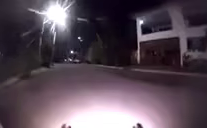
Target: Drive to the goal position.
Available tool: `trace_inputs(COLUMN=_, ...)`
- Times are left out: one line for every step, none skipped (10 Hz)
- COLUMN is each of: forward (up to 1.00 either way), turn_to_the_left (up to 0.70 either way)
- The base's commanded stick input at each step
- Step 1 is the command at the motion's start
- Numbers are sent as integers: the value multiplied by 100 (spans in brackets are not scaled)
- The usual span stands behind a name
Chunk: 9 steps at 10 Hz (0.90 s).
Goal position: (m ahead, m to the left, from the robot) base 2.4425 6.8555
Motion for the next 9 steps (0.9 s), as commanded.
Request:
trace_inputs(forward=60, turn_to_the_left=0)
trace_inputs(forward=60, turn_to_the_left=0)
trace_inputs(forward=60, turn_to_the_left=0)
trace_inputs(forward=60, turn_to_the_left=0)
trace_inputs(forward=60, turn_to_the_left=0)
trace_inputs(forward=60, turn_to_the_left=0)
trace_inputs(forward=60, turn_to_the_left=0)
trace_inputs(forward=60, turn_to_the_left=0)
trace_inputs(forward=60, turn_to_the_left=0)
